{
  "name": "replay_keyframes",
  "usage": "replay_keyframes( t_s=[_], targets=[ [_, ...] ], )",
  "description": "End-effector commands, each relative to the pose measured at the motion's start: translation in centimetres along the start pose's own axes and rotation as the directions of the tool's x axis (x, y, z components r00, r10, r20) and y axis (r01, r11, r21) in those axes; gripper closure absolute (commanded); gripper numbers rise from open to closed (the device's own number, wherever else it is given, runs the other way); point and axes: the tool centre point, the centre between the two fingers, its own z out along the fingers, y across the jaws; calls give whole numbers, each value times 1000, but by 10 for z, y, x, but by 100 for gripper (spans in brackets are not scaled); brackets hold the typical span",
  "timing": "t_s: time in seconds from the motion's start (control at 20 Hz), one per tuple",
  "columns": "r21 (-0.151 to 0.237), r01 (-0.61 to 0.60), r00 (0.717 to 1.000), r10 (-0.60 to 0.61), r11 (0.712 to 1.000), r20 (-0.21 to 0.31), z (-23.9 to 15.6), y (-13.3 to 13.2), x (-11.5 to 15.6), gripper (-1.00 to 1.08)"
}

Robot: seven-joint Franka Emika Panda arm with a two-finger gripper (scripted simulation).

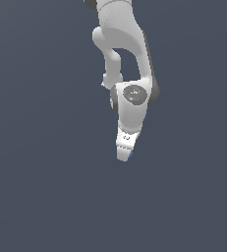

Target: Pick up the object and move it to a goal position.

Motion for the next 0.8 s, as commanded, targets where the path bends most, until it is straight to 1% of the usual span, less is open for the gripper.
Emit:
replay_keyframes(
  t_s=[0.0, 0.3, 0.75],
  targets=[
    [0, 13, 1000, -13, 1000, -1, 0, 0, 1, -92],
    [0, 9, 1000, -9, 1000, 0, 6, 0, 0, -92],
    [0, 14, 1000, -14, 1000, -1, 46, -1, 1, -92]
  ],
)
